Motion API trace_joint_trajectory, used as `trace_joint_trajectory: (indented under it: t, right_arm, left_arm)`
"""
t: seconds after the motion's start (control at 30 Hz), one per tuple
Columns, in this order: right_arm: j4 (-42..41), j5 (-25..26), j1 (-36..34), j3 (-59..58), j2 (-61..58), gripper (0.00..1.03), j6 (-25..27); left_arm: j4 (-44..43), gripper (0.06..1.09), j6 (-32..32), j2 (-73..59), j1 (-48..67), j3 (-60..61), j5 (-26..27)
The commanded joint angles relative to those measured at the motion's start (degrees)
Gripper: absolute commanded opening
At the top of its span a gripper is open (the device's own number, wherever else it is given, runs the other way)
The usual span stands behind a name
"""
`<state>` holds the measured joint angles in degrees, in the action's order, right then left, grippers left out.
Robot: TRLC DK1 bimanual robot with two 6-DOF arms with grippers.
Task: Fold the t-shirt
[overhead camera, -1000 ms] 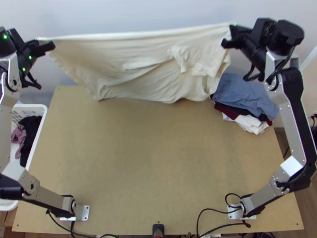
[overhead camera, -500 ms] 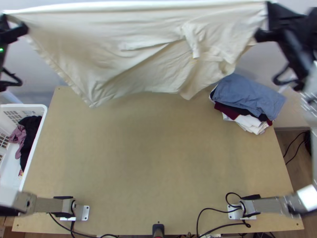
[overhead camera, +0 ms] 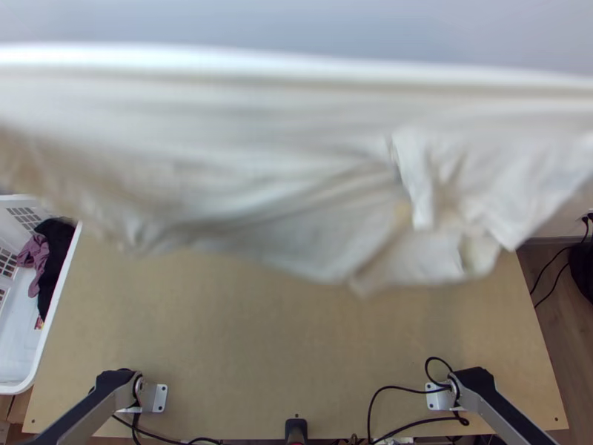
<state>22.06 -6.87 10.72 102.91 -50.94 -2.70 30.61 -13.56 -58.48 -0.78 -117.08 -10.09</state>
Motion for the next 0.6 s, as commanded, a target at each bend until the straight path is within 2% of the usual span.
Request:
trace_joint_trajectory:
  t: [0.0, 0.23, 0.4, 0.57]
  right_arm:
    - [0.96, 1.34, -0.44, -2.45, 3.04, 0.03, 0.94]
    - [6.32, 1.25, 3.87, -6.76, 6.55, 0.03, 0.33]
    - [7.64, 1.25, 6.33, -22.93, 13.06, 0.03, -0.38]
    - [7.2, 1.16, 7.56, -39.02, 16.66, 0.03, -5.91]
  left_arm:
    - [1.47, 0.09, -3.31, 4.16, -0.02, 6.6, 0.33]
    - [2.17, 0.09, -4.81, 14.8, -0.1, 19.96, 2.62]
    - [2.17, 0.09, -4.72, 22.97, -0.19, 35.51, 2.97]
    - [0.85, 0.09, -5.16, 29.56, 0.07, 53.62, 4.81]
